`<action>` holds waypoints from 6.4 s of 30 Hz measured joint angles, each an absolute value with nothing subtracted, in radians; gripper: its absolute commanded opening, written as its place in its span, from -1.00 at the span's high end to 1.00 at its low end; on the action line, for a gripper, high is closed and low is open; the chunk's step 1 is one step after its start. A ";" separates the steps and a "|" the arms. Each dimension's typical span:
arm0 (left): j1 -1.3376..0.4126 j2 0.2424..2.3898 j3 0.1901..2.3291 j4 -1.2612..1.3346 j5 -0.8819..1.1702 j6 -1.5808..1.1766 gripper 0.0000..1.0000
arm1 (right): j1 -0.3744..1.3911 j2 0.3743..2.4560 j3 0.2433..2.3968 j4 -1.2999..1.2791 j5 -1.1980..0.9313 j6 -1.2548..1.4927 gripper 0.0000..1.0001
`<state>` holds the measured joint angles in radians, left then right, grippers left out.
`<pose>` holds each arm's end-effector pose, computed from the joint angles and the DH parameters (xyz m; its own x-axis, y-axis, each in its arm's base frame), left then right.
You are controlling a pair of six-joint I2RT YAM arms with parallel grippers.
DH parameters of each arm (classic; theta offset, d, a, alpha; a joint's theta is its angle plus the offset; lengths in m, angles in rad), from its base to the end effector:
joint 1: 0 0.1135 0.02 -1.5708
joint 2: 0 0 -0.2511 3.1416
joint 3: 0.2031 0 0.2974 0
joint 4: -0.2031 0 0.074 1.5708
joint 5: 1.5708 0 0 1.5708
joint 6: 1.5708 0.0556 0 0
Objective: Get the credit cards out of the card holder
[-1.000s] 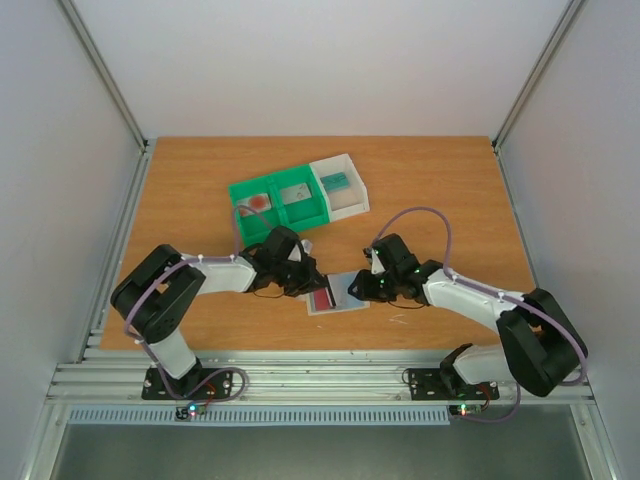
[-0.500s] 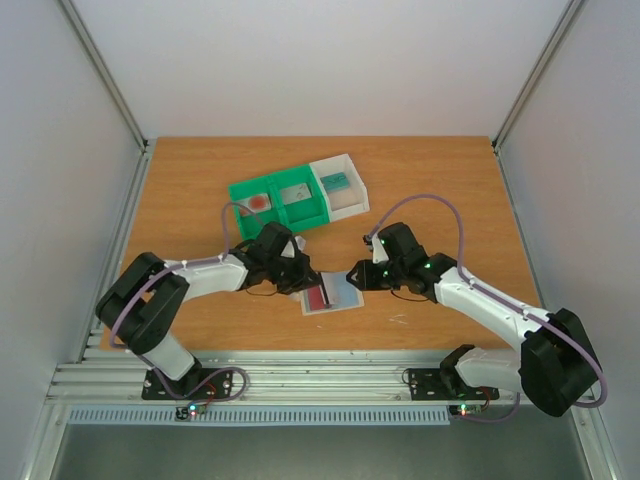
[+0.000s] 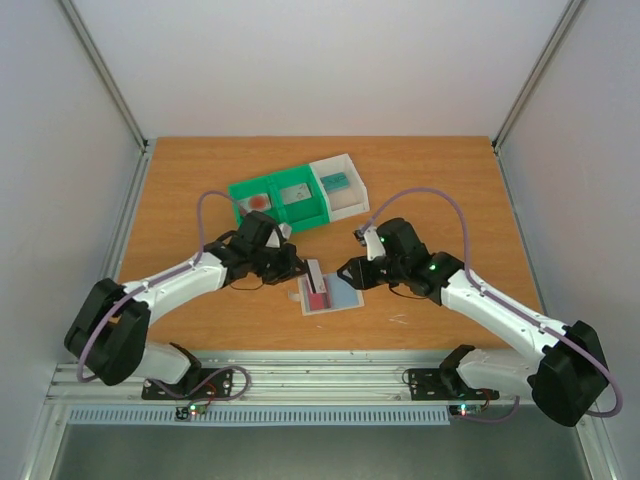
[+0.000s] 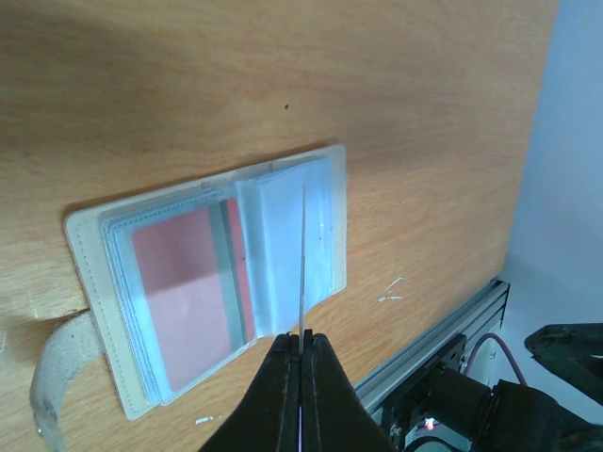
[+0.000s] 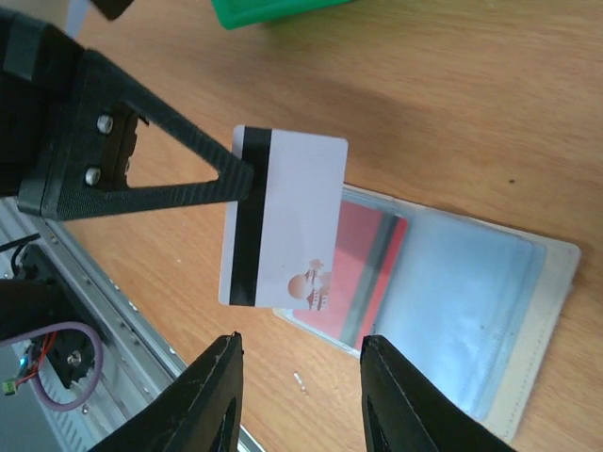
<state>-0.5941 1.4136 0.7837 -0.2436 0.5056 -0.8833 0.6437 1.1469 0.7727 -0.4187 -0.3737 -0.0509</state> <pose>0.2585 -0.2071 0.1444 -0.9808 -0.1534 -0.1206 -0.0166 0.6812 -0.7319 0.2262 0.1951 0.2021 -0.5302 -0.4570 -0.7141 -0.7917 0.5684 0.2240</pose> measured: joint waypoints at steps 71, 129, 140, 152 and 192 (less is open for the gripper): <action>-0.410 1.126 0.849 -0.299 0.850 -1.156 0.99 | 1.095 0.936 0.407 0.436 0.216 -1.105 0.10; -0.408 0.806 0.858 -0.406 0.730 -0.787 -0.54 | 1.020 1.017 1.051 -0.348 0.000 -0.238 0.98; -0.408 0.732 0.781 -0.185 0.790 -0.913 -0.26 | 1.002 0.922 1.009 -0.280 -0.104 0.087 0.98; -0.408 0.732 0.692 0.118 0.870 -1.075 0.28 | 0.998 0.889 0.926 -0.135 -0.167 0.245 0.98; -0.409 0.765 0.654 0.192 0.887 -1.061 0.99 | 0.881 0.926 0.800 0.056 -0.349 0.471 0.27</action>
<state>-0.4088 0.7654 0.6537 0.1917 0.8871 -1.0607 0.8810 0.9264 0.7998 0.0563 -0.3489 0.4709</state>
